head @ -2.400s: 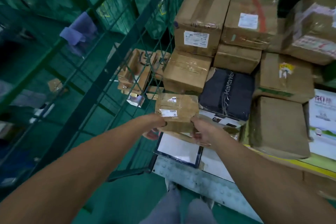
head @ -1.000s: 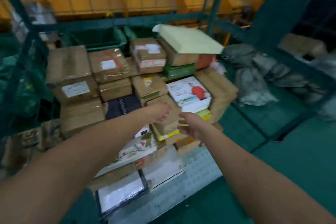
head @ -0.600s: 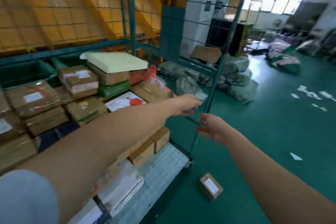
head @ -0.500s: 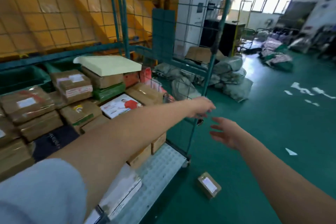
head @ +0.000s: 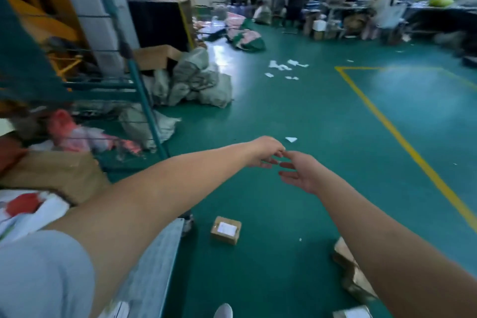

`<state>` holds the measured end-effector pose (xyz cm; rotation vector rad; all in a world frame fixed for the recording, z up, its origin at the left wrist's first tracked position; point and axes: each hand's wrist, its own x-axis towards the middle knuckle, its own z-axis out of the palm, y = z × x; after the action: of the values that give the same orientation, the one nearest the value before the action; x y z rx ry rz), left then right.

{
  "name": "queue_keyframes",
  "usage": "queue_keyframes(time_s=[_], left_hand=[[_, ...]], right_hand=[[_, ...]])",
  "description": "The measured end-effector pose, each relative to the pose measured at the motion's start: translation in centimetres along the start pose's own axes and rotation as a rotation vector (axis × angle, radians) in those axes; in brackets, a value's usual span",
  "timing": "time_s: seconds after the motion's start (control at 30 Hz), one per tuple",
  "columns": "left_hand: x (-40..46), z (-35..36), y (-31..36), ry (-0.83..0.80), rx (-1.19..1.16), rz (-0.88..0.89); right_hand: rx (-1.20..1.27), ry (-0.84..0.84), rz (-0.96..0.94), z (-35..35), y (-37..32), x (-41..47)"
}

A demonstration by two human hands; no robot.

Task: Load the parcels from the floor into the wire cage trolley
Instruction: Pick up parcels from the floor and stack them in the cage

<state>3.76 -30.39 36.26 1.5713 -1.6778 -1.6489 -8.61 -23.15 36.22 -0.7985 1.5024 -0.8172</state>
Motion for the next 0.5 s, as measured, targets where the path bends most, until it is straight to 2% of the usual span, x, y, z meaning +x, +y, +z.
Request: queue_keyframes(time_s=[0.3,0.5], left_hand=[[9.9,5.4,5.4,-0.245,0.122,0.038],[16.0,10.6,5.3,-0.415,0.216,0.018]], right_hand=[[0.155,0.267,0.078,-7.8,0.7,5.4],[0.288,0.437,0.193,-12.5,4.6,8.0]])
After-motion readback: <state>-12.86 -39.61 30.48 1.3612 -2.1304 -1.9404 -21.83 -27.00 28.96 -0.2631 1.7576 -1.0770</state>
